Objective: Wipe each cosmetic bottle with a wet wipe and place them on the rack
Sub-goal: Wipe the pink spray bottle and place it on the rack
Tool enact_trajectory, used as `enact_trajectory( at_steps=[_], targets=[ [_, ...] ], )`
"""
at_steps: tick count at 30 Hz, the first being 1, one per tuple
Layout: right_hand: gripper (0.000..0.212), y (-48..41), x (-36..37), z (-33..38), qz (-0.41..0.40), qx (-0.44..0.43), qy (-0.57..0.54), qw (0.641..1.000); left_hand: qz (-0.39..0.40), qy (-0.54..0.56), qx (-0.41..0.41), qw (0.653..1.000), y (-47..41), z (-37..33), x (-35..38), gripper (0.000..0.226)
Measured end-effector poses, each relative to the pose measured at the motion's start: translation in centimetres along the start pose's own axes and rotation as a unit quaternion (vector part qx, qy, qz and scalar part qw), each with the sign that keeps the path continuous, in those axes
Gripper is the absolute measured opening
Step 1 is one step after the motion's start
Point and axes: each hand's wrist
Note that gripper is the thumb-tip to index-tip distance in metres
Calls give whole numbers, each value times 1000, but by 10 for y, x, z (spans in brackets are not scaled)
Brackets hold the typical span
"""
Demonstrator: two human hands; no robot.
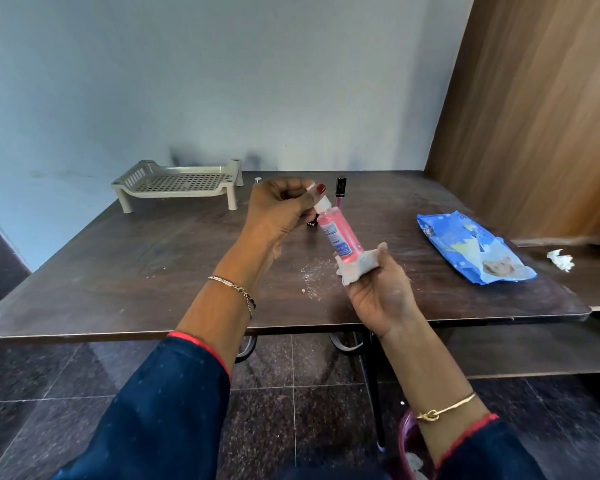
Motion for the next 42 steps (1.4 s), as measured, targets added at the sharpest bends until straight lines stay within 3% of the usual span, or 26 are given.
enact_trajectory(
  at_steps=[5,11,17,20,24,28,30,31,33,35,36,42],
  targets=[
    [38,3,15,4,22,47,-40,998,20,-43,39,998,12,1,14,12],
    [40,4,21,5,56,64,-87,993,97,-137,125,978,25,6,20,41],
    [38,5,22,9,80,69,-77,991,112,-216,150,958,36,33,19,29],
    [24,5,20,7,36,17,-24,999,55,-209,151,965,35,31,21,27],
    [14,-3,12,15,-105,-78,114,985,36,-185,131,973,34,28,19,23],
    [26,-8,23,37,-139,-202,279,928,25,-243,121,962,34,37,19,21],
    [13,-6,32,41,-101,-318,359,872,20,-256,109,960,33,42,20,23],
    [6,-2,36,41,-74,-391,427,812,17,-258,105,960,33,44,21,23],
    [10,3,35,37,-12,-496,553,669,13,-263,103,959,32,45,23,21],
    [22,6,29,31,40,-532,638,556,7,-269,101,958,32,44,23,18],
    [27,7,23,29,55,-542,661,516,6,-279,101,955,32,43,23,19],
    [24,9,9,41,45,-580,689,433,33,-362,136,922,37,40,27,26]
  ],
)
Point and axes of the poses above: each hand's wrist, its own y-axis away from the middle knuckle, its own x-axis out of the palm, z = x × y, and after that the axes turned 3 degrees about -y, right-handed
